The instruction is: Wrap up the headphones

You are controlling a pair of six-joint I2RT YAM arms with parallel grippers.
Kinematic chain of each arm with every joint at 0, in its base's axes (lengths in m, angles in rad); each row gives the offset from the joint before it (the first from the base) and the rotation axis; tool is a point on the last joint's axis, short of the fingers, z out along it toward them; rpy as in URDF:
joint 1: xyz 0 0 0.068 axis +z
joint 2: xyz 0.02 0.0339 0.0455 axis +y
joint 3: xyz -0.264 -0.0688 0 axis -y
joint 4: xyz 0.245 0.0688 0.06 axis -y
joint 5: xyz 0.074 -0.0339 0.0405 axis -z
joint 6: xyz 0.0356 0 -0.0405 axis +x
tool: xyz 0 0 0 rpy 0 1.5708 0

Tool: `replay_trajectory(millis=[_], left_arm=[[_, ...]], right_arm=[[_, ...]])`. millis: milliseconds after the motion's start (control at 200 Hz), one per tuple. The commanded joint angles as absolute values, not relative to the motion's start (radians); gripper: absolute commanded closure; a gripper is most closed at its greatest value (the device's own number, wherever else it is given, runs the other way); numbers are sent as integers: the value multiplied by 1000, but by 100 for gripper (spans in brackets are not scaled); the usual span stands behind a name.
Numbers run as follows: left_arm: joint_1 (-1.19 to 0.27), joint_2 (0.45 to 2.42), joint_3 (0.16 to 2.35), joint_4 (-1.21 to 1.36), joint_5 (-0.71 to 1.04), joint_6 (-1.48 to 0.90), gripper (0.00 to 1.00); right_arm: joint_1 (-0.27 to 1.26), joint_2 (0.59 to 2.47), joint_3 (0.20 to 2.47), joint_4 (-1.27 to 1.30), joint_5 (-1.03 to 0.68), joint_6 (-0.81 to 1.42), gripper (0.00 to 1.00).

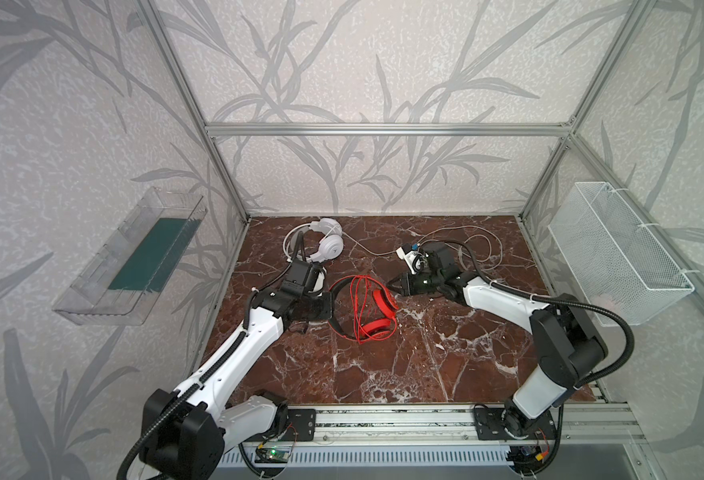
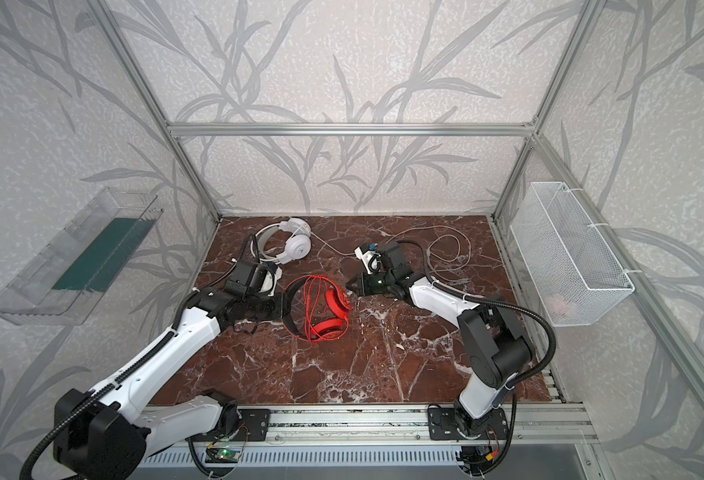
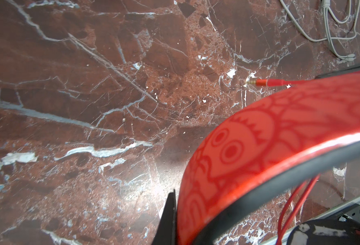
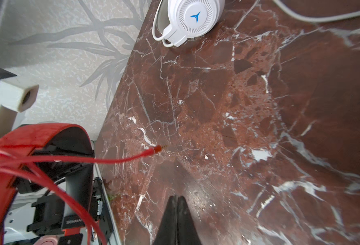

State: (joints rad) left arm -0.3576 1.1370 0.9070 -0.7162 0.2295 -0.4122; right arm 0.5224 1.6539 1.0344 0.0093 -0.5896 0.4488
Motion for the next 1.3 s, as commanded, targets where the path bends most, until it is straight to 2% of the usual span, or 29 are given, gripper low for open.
replay_trajectory(millis=[0,210,285,295,315,330,345,360,585,850,1295], left_arm=[[-351,1102,908,-768,215,-444,100],[-351,1046,909,-872,188,-469,100],[-352,1020,910,-922,176,-471,100],[-351,1017,909,-929,174,-471,100],[-351,1011,908,-944,168,-477,100],[-351,1005,907,-951,167,-482,100],[-351,999,905,-955,166,-487,100],[-351,993,903,-956,167,-489,100],[-351,991,881,-1025,165,-517,100],[-351,1156,884,-1012,180,-529,100],[-336,1379,949,-925,104,-517,100]], right_arm=[[506,1575,1006,-112,-455,377,84],[499,1466,1003,-239,-252,294,57],[497,1431,999,-269,-198,273,43],[496,1427,999,-273,-190,272,40],[497,1418,995,-278,-177,268,27],[497,1412,993,-282,-169,266,22],[497,1405,991,-283,-162,263,7],[495,1399,987,-284,-155,262,0],[486,1325,942,-273,-86,262,1],[479,1296,930,-287,-78,278,1],[458,1311,926,-282,-79,290,1]])
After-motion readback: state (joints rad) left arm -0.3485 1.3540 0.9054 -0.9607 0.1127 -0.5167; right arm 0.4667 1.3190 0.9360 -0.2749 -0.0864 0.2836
